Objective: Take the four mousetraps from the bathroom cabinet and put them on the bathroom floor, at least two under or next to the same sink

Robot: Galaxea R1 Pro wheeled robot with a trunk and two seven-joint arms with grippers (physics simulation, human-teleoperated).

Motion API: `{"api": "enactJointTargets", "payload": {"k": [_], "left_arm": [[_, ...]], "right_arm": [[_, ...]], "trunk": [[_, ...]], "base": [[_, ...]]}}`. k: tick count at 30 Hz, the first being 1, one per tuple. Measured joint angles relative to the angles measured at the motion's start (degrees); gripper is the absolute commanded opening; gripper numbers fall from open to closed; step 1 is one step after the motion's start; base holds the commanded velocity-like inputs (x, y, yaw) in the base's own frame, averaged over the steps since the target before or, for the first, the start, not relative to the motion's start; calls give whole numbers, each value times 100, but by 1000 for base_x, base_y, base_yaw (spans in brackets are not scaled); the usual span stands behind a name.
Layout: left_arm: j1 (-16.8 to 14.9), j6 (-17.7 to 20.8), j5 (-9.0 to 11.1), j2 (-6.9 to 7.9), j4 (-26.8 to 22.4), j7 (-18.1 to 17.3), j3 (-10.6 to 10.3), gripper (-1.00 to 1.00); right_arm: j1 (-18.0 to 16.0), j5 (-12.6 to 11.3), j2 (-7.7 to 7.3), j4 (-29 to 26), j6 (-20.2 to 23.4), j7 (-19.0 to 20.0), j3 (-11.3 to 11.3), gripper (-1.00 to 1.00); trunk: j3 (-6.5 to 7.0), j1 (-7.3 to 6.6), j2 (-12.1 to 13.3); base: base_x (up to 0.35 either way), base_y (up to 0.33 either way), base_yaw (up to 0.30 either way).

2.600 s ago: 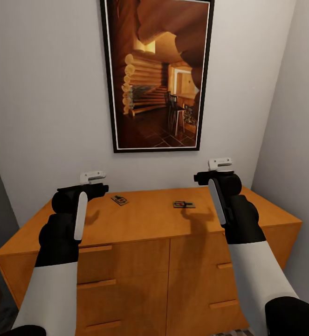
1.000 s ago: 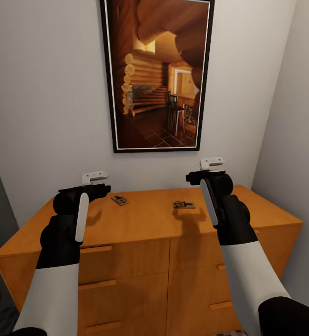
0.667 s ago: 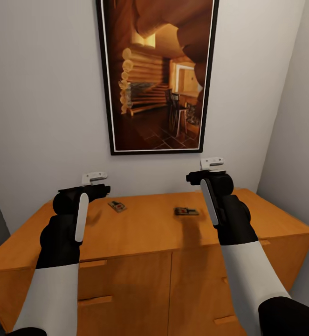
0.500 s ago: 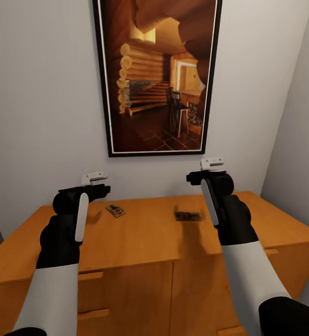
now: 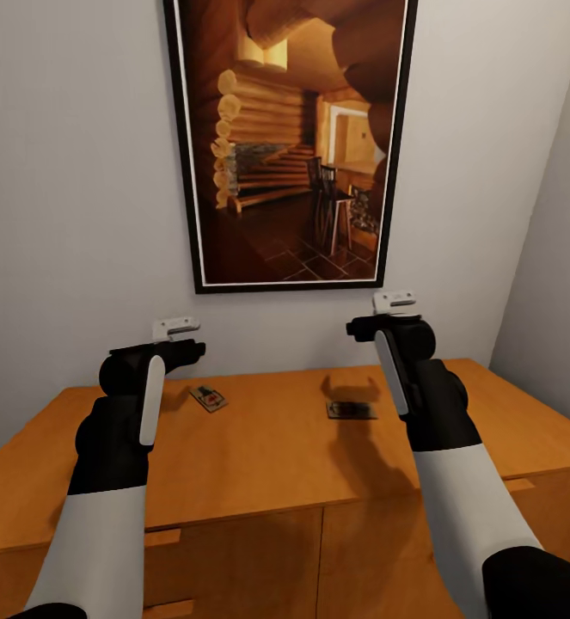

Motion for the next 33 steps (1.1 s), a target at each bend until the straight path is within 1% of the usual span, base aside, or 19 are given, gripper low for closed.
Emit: {"api": "enactJointTargets", "payload": {"k": [4, 7, 13, 14, 15, 16, 17, 18, 21, 25, 33], "left_arm": [[0, 0, 2, -2, 1, 0, -3, 100], [0, 0, 4, -2, 2, 1, -4, 100], [0, 0, 6, 3, 2, 0, -5, 100], [0, 0, 4, 4, 2, 0, -5, 100], [0, 0, 5, 4, 2, 0, -5, 100], [0, 0, 5, 4, 2, 0, -5, 100], [0, 0, 13, 6, 2, -1, -3, 100], [0, 0, 20, 6, 2, -2, -1, 100], [0, 0, 37, 10, 2, -3, -2, 100], [0, 0, 48, 8, 2, -4, -3, 100], [0, 0, 68, 6, 2, -5, -1, 100]], "right_arm": [[0, -104, -56, 2, 2, 36, 3, 100], [0, -259, -83, -4, 4, 67, 8, 100], [0, -701, -127, -16, 10, 109, 51, 100], [0, -866, -133, -18, 10, 112, 98, 100], [0, -941, -135, -19, 11, 112, 128, 100], [0, -939, -135, -19, 11, 112, 129, 100], [0, -1073, -136, -20, 10, 112, 199, 100], [0, -1120, -137, -19, 11, 112, 245, 100], [3, -1222, -135, -14, 11, 112, 387, 100], [17, -1287, -112, -8, 11, 112, 571, 100], [43, -1448, -61, 44, 11, 119, 799, 100]], "trunk": [[0, 0, 0], [0, 0, 0], [0, 0, 0], [0, 0, 0], [0, 0, 0], [0, 0, 0], [0, 0, 0], [0, 0, 0], [0, 0, 0], [0, 0, 0], [0, 0, 0]], "base": [[7, 0, 0], [3, 0, 0], [1, 0, 0], [0, 0, 0], [0, 0, 0], [0, 0, 0], [0, 0, 0], [0, 0, 0], [0, 0, 0], [0, 0, 0], [0, 0, 0]]}}
